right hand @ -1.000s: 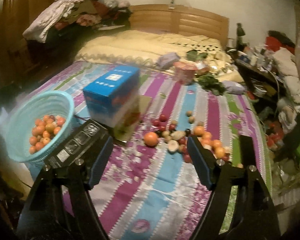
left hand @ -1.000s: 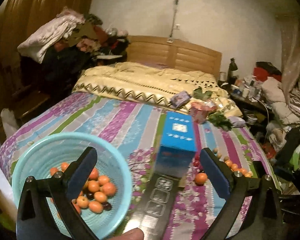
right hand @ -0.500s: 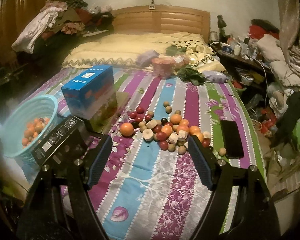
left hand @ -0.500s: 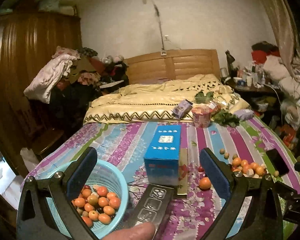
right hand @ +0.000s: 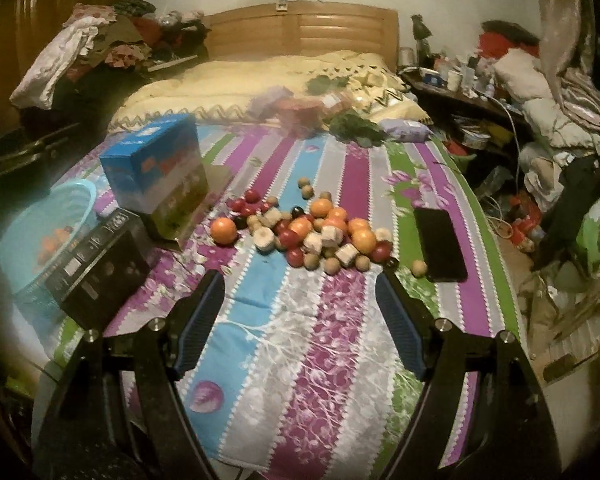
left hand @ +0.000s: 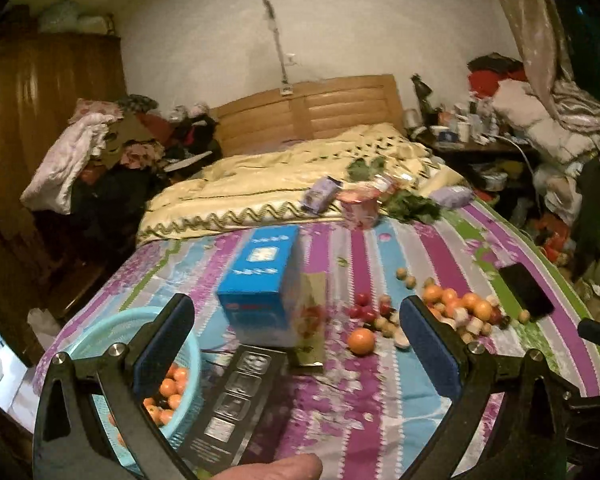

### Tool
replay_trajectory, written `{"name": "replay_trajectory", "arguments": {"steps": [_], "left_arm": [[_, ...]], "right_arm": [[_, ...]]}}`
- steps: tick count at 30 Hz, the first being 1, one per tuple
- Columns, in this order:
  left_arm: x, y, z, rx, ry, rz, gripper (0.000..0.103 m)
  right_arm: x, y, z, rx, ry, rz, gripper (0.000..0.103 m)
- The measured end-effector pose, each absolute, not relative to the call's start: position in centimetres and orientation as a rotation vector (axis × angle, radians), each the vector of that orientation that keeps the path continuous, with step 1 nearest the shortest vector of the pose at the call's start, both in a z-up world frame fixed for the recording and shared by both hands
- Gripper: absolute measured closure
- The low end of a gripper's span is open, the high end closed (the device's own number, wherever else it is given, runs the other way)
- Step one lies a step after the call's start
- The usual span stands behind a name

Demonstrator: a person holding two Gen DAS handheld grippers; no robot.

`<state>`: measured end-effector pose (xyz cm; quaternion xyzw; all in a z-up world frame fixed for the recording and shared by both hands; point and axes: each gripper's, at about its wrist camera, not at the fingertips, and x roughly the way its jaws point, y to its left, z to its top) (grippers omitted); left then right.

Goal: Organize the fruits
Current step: 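Move both open tools away from the basket back toward the fruit pile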

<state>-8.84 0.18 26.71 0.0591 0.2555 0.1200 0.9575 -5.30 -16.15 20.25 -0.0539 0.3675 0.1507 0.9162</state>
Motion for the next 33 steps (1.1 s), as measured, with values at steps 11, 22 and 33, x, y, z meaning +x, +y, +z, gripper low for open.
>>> {"name": "replay_trajectory", "arguments": {"steps": [11,22,33], "left_arm": [[-7.8,-2.9,22.6,0.016,0.674,0.101,0.0],[-7.1,-4.0,17.7,-0.04,0.869,0.014,0.0],[-6.3,-3.8,14.6,-0.077,0.992,-0.001,0.0]], "right_arm": [[-5.7,-19.3,19.1,-0.089,0.795,0.25,0.024],[-6.1,-19.5,17.4,-0.09,0.851,0.246,0.024],[-6.2,-19.6,16.8,-0.092,0.879,0.245,0.024]]}}
